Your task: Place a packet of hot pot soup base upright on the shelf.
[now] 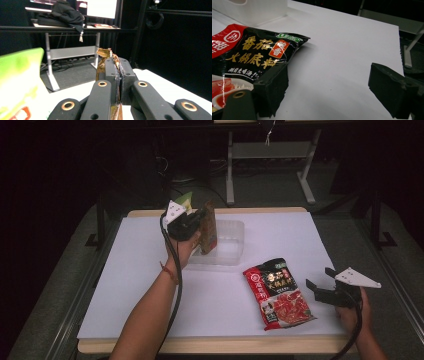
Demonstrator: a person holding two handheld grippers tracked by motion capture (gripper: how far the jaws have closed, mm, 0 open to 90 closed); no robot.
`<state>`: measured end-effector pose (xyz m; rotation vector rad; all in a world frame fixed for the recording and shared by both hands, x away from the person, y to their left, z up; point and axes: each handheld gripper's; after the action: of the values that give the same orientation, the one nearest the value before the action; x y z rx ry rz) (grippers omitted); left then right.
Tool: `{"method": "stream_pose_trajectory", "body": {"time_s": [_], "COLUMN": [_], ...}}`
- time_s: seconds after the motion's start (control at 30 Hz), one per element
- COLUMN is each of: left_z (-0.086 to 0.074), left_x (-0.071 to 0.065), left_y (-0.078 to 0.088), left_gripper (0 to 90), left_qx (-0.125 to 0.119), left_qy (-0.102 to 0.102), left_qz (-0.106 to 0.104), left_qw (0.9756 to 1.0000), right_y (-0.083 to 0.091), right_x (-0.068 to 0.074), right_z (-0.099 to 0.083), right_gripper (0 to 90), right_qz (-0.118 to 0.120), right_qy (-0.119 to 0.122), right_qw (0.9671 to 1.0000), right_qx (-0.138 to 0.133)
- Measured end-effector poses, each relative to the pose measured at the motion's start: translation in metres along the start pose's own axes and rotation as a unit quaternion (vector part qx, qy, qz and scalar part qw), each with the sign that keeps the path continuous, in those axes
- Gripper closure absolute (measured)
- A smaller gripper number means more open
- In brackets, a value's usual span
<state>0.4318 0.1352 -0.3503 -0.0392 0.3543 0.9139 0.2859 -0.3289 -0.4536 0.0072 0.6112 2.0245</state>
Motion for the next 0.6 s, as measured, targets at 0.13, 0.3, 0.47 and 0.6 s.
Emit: {"method": "stream_pose_trajectory", "body": {"time_s": [0.13,0.3,0.47,0.6], "left_z": [-0.009,-0.014,-0.016,-0.016], "left_x": [0.001,0.004,0.004,0.006], "left_y": [0.000,0.006,0.013,0.017], "left_gripper": [87.4,86.8,85.3,83.5], "left_qx": [0.010,0.015,0.017,0.023], "left_qy": [-0.001,0.000,-0.008,-0.012], "left_qz": [-0.002,-0.010,-0.018,-0.026], "left_qw": [0.9999,0.9998,0.9997,0.9993], "right_y": [0.000,-0.001,-0.001,-0.001], "right_x": [0.001,0.001,0.002,0.002], "right_z": [0.000,0.000,0.001,0.001], "right_gripper": [15.8,15.8,15.8,15.8], "right_qz": [0.000,0.000,0.000,-0.003], "right_qy": [0.002,0.005,0.006,0.006], "right_qw": [1.0000,1.0000,1.0000,1.0000], "right_qx": [0.001,0.004,0.005,0.006]}}
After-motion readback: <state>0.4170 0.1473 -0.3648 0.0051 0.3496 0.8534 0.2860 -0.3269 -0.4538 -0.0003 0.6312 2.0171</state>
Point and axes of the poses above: each handheld gripper's, and its own axes: y roughly backward along the jaws, z roughly out of its top, x roughly to its left, and after that the axes turned 13 degrees about y, right-handed
